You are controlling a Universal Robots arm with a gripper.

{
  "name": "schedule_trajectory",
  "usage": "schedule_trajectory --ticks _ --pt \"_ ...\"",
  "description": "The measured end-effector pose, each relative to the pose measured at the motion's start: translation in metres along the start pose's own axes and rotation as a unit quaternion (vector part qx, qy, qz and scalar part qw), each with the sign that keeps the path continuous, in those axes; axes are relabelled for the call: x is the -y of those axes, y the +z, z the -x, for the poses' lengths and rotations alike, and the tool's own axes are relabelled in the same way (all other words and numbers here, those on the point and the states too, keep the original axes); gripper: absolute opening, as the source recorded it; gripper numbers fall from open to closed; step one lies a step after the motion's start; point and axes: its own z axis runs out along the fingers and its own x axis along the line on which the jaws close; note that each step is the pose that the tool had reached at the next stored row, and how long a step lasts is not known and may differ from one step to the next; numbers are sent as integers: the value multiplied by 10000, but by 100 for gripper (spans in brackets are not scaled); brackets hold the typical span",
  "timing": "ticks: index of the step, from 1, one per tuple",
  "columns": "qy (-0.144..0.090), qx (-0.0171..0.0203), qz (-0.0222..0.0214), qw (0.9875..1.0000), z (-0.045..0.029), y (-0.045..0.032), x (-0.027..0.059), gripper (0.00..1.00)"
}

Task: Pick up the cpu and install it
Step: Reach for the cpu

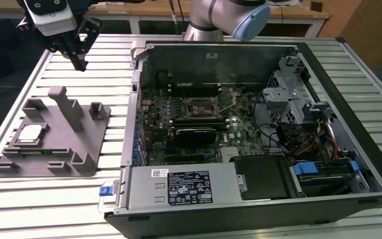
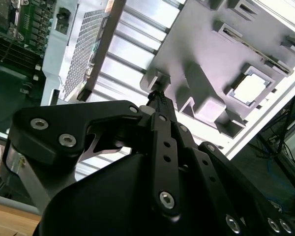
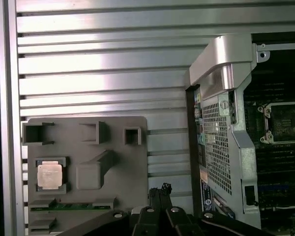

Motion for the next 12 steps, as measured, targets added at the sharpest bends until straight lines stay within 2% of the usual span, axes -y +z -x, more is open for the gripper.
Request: schedule_trajectory --ticks 12 --pt "0 0 0 10000 -264 39 22 11"
